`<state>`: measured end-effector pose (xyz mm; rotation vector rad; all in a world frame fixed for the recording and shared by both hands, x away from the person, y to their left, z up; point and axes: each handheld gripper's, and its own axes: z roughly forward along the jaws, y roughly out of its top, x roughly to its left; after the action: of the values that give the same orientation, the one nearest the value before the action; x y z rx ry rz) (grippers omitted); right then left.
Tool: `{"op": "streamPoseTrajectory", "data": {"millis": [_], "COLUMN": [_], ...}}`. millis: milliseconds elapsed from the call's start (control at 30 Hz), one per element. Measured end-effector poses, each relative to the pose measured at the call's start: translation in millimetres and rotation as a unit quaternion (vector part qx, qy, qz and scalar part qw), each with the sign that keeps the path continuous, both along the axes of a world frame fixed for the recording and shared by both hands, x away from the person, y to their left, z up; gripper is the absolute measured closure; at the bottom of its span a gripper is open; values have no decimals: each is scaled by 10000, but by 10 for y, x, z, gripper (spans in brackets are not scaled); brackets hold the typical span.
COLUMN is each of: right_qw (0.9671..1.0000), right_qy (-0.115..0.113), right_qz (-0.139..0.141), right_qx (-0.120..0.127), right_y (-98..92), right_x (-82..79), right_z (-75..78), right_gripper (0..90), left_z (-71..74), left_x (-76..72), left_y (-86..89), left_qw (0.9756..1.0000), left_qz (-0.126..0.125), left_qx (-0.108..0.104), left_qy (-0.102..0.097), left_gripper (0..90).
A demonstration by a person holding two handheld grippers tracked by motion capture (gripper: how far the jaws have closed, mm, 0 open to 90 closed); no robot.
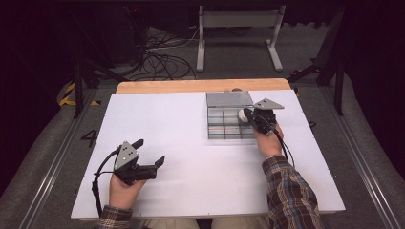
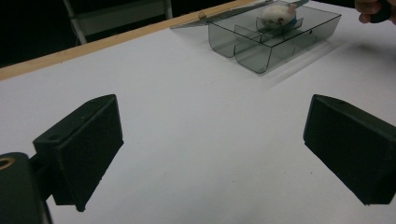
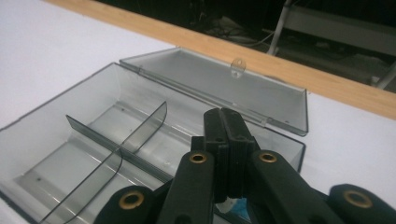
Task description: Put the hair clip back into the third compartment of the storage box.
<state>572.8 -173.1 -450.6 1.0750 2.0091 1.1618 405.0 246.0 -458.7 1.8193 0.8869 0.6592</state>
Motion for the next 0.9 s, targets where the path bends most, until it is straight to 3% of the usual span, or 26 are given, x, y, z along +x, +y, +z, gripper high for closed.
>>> {"op": "streamPoseTrajectory", "data": {"millis": [167,500,700,900], "right_qw": [9988,9969,9960,9966], "right_qy": [223,305,380,463], "right_qz": [-16,-9,4,62], "right_qx": [-442,-727,-807,-675], "right_y": [92,114,121,135], "right_x": [70,115,128,133], "right_z": [-93,-143,-163,-169], "right_gripper": [900,900,900,900], "left_z": [1,1,3,3], "left_x": [2,2,-3,-1], "left_y": [4,6,4,7], "left_qw": [10000,10000,10000,10000], "left_qz": [10,9,0,12], "left_qx": [1,6,-1,-29], "left_qy": [-11,-15,-1,-10], "left_gripper": [54,54,54,54]}}
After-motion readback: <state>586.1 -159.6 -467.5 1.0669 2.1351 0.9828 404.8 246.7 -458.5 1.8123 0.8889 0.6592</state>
